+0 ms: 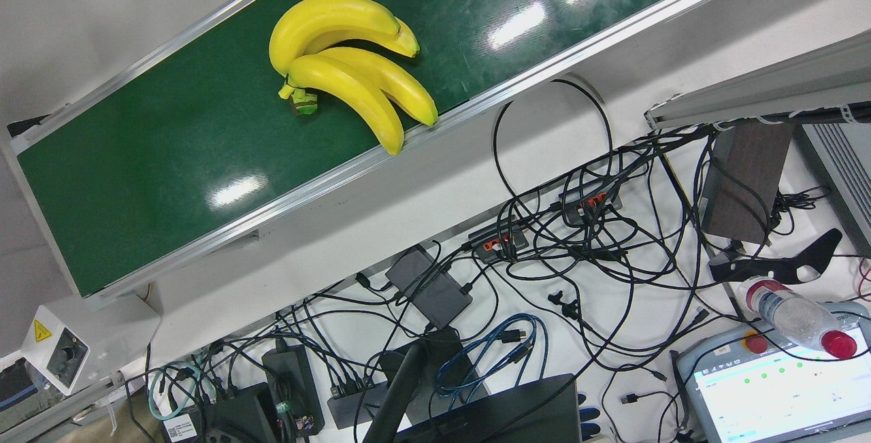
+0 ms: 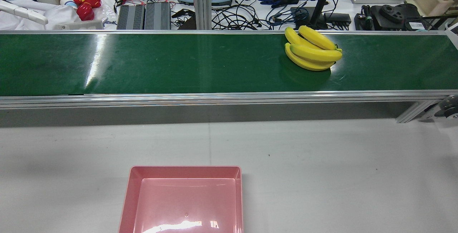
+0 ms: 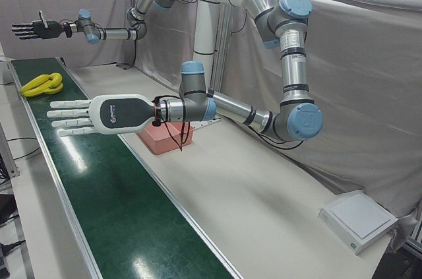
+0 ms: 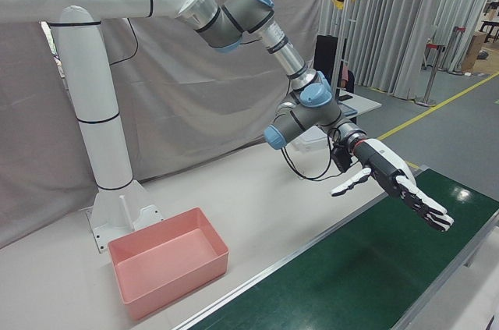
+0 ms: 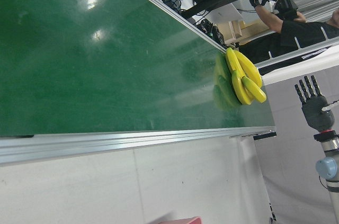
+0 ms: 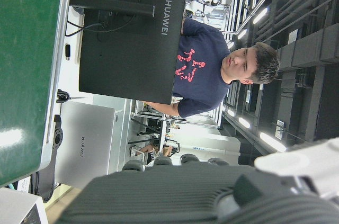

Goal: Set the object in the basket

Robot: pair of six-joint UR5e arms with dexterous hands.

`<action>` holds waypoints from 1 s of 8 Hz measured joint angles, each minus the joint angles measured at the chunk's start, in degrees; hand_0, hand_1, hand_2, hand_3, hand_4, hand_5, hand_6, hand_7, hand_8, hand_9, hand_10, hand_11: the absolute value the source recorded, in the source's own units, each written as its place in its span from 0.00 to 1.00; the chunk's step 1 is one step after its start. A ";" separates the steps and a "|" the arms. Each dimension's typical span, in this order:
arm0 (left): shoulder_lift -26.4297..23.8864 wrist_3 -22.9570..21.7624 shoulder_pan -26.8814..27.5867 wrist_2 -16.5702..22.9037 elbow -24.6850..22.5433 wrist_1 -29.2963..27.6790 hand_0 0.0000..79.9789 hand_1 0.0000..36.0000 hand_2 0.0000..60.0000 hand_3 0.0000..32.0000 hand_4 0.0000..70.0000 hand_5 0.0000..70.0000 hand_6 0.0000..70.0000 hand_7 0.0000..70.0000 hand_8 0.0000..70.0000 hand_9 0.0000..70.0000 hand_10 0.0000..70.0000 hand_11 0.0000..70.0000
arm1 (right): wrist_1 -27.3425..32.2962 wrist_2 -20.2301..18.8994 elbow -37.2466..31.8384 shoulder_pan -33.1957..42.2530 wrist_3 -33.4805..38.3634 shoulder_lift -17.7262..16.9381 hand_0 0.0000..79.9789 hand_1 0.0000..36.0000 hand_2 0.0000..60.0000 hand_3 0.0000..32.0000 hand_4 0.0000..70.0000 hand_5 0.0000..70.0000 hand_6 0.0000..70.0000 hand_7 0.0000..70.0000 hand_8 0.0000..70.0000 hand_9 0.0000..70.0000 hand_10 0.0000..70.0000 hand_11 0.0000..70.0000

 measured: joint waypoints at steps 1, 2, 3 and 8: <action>0.08 -0.04 0.14 -0.09 0.01 -0.02 0.72 0.48 0.00 0.00 0.10 0.00 0.00 0.00 0.02 0.05 0.02 0.06 | 0.00 0.00 0.00 0.01 0.00 0.00 0.00 0.00 0.00 0.00 0.00 0.00 0.00 0.00 0.00 0.00 0.00 0.00; 0.14 -0.04 0.30 -0.21 0.07 -0.14 0.71 0.46 0.00 0.00 0.12 0.00 0.00 0.00 0.02 0.06 0.03 0.07 | 0.00 0.00 -0.02 -0.01 0.00 -0.02 0.00 0.00 0.00 0.00 0.00 0.00 0.00 0.00 0.00 0.00 0.00 0.00; 0.27 -0.04 1.94 -1.27 0.37 -0.49 0.71 0.48 0.00 0.00 0.15 0.00 0.00 0.00 0.02 0.05 0.02 0.07 | 0.00 0.00 -0.02 -0.04 0.00 -0.05 0.00 0.00 0.00 0.00 0.00 0.00 0.00 0.00 0.00 0.00 0.00 0.00; 1.97 -0.14 7.72 -6.45 1.50 -2.26 0.75 0.64 0.00 0.02 0.09 0.00 0.00 0.00 0.02 0.05 0.02 0.07 | 0.00 0.00 -0.07 -0.07 -0.02 -0.01 0.00 0.00 0.00 0.00 0.00 0.00 0.00 0.00 0.00 0.00 0.00 0.00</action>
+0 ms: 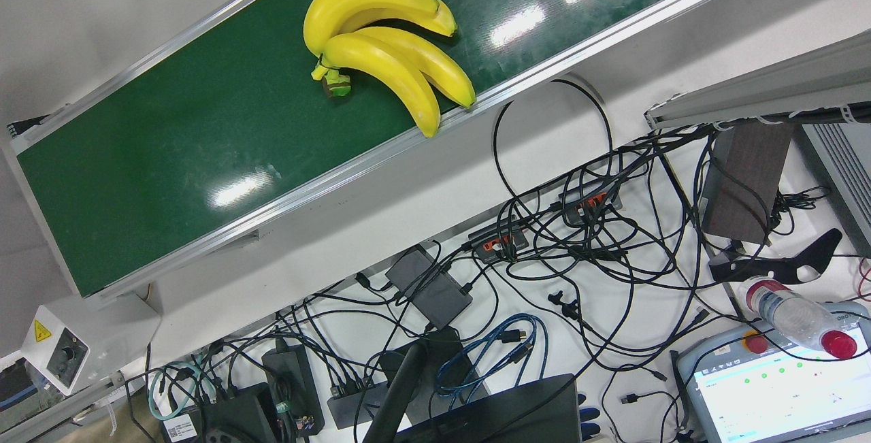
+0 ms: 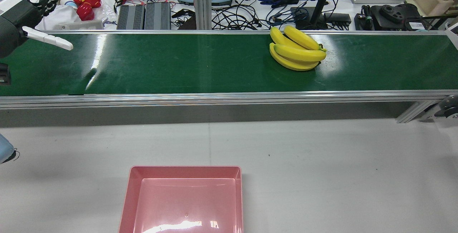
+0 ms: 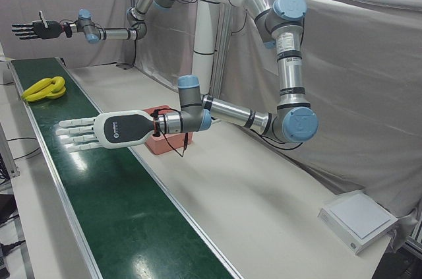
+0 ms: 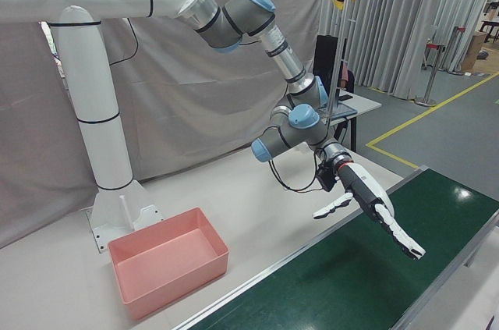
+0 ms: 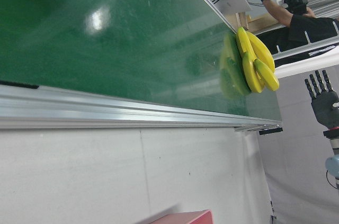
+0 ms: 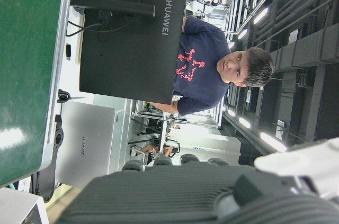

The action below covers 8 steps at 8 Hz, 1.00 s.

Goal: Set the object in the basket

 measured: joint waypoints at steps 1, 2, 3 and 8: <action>0.02 0.02 0.01 -0.04 -0.04 0.15 0.76 0.64 0.00 0.09 0.07 0.00 0.00 0.00 0.02 0.05 0.02 0.06 | 0.00 0.00 0.00 0.00 0.01 0.01 0.00 0.00 0.00 0.00 0.00 0.00 0.00 0.00 0.00 0.00 0.00 0.00; 0.09 0.18 -0.01 -0.06 -0.19 0.32 0.75 0.59 0.00 0.02 0.09 0.00 0.00 0.00 0.02 0.05 0.01 0.06 | 0.00 0.00 -0.01 0.00 0.01 0.01 0.00 0.00 0.00 0.00 0.00 0.00 0.00 0.00 0.00 0.00 0.00 0.00; -0.02 1.22 -0.15 -0.04 -0.51 0.48 0.74 0.57 0.00 0.00 0.11 0.00 0.00 0.00 0.02 0.06 0.01 0.06 | 0.00 0.00 -0.01 0.00 0.02 0.01 0.00 0.00 0.00 0.00 0.00 0.00 0.00 0.00 0.00 0.00 0.00 0.00; -1.20 5.78 -1.41 0.13 -1.79 2.00 0.74 0.58 0.00 0.01 0.09 0.00 0.00 0.00 0.02 0.06 0.01 0.05 | 0.00 0.00 -0.02 0.01 0.02 -0.01 0.00 0.00 0.00 0.00 0.00 0.00 0.00 0.00 0.00 0.00 0.00 0.00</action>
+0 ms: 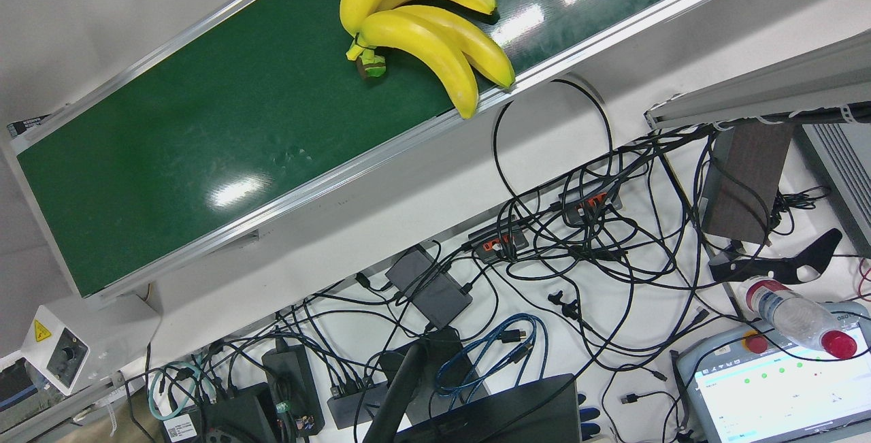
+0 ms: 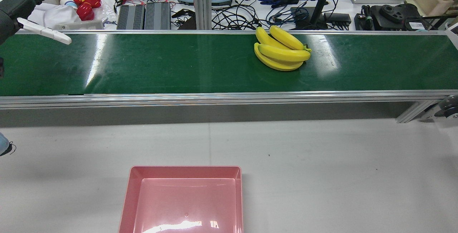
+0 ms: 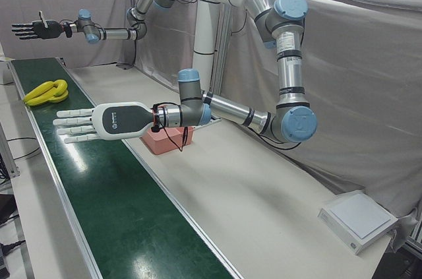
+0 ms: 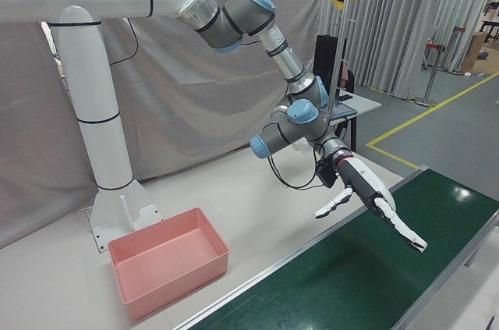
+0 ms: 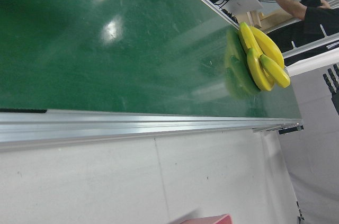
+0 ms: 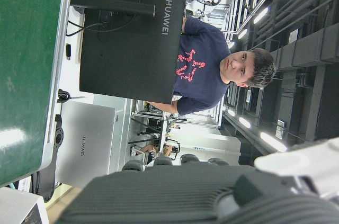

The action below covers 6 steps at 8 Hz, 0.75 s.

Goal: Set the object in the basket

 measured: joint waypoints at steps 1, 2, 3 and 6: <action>-0.09 0.11 -0.03 0.06 -0.04 0.38 0.74 0.58 0.00 0.02 0.08 0.00 0.00 0.00 0.02 0.05 0.00 0.04 | 0.00 0.00 0.04 0.01 0.00 0.00 0.00 0.00 0.00 0.00 0.00 0.00 0.00 0.00 0.00 0.00 0.00 0.00; -0.24 0.15 -0.05 0.12 -0.11 0.85 0.74 0.60 0.00 0.07 0.06 0.00 0.00 0.00 0.02 0.05 0.00 0.04 | 0.00 0.00 0.06 0.04 0.00 0.00 0.00 0.00 0.00 0.00 0.00 0.00 0.00 0.00 0.00 0.00 0.00 0.00; -0.78 0.17 -0.06 0.21 -0.19 1.58 0.75 0.62 0.00 0.09 0.05 0.00 0.00 0.00 0.02 0.05 0.00 0.04 | 0.00 0.00 0.08 0.06 0.00 -0.01 0.00 0.00 0.00 0.00 0.00 0.00 0.00 0.00 0.00 0.00 0.00 0.00; -4.38 5.39 0.42 0.32 -5.17 9.55 0.78 0.67 0.00 0.12 0.03 0.00 0.00 0.00 0.02 0.05 0.00 0.03 | 0.00 0.00 0.09 0.07 0.00 -0.01 0.00 0.00 0.00 0.00 0.00 0.00 0.00 0.00 0.00 0.00 0.00 0.00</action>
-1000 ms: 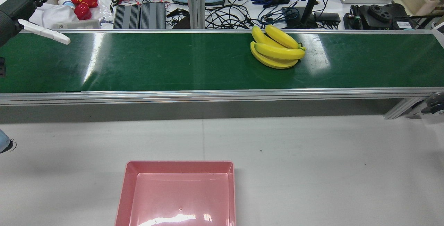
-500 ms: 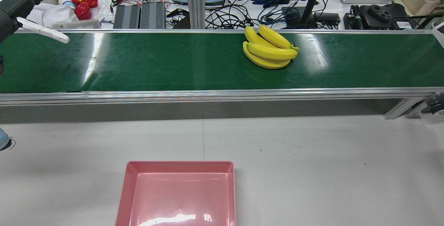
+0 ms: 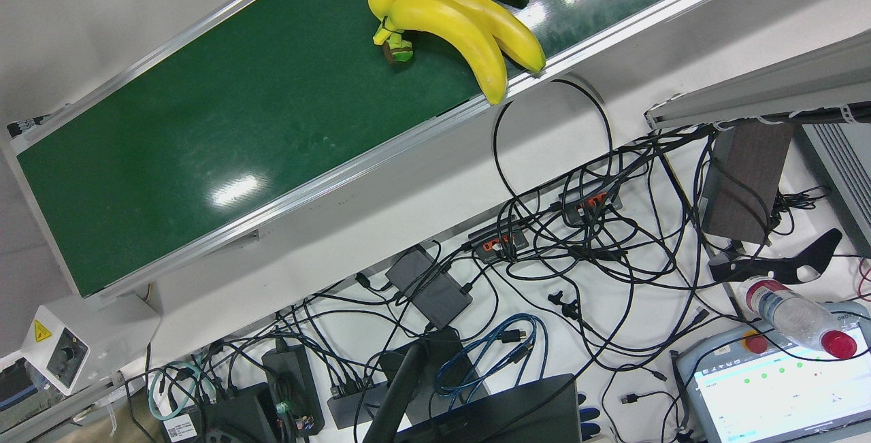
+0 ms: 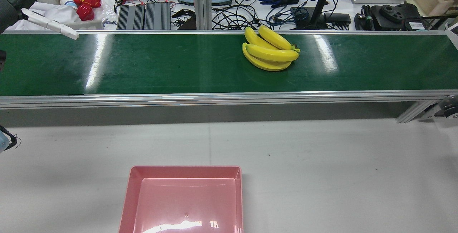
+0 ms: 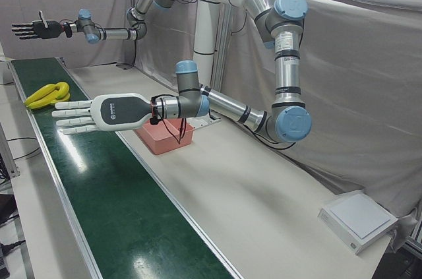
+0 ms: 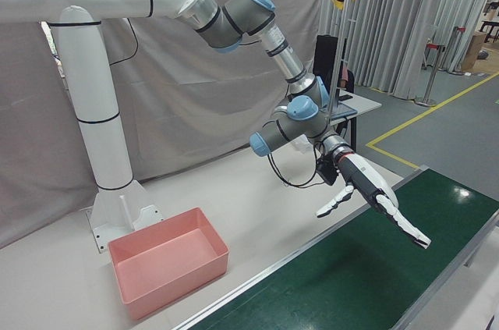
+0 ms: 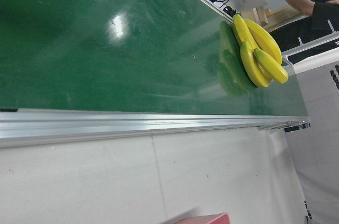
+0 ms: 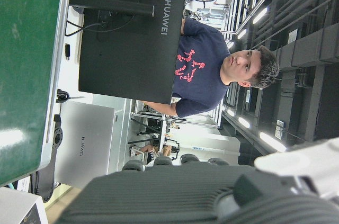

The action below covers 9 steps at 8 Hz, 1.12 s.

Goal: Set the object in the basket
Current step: 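Move the left hand over the belt toward the approaching bananas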

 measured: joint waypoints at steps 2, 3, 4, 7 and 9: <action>-2.00 6.09 1.01 -0.06 -2.87 4.76 0.76 0.67 0.00 0.07 0.04 0.00 0.00 0.00 0.02 0.05 0.00 0.02 | 0.00 0.00 0.00 -0.06 0.00 0.01 0.00 0.00 0.00 0.00 0.00 0.00 0.00 0.00 0.00 0.00 0.00 0.00; -2.99 9.29 2.92 -0.46 -3.40 6.09 0.74 0.65 0.01 0.06 0.04 0.00 0.00 0.00 0.02 0.05 0.00 0.03 | 0.00 0.00 0.00 -0.08 0.00 0.02 0.00 0.00 0.00 0.00 0.00 0.00 0.00 0.00 0.00 0.00 0.00 0.00; -4.24 12.64 5.72 -1.65 -3.61 6.96 0.74 0.65 0.05 0.00 0.07 0.00 0.00 0.00 0.02 0.05 0.00 0.03 | 0.00 0.00 0.00 -0.08 0.00 0.03 0.00 0.00 0.00 0.00 0.00 0.00 0.00 0.00 0.00 0.00 0.00 0.00; -6.43 16.01 10.62 -3.98 -2.11 6.18 0.72 0.64 0.09 0.00 0.06 0.00 0.00 0.00 0.02 0.05 0.00 0.04 | 0.00 0.00 -0.02 -0.09 0.00 0.01 0.00 0.00 0.00 0.00 0.00 0.00 0.00 0.00 0.00 0.00 0.00 0.00; -9.64 16.27 11.59 -4.54 2.62 4.39 0.71 0.63 0.09 0.00 0.07 0.00 0.00 0.00 0.02 0.06 0.00 0.04 | 0.00 0.00 -0.07 -0.09 0.00 0.02 0.00 0.00 0.00 0.00 0.00 0.00 0.00 0.00 0.00 0.00 0.00 0.00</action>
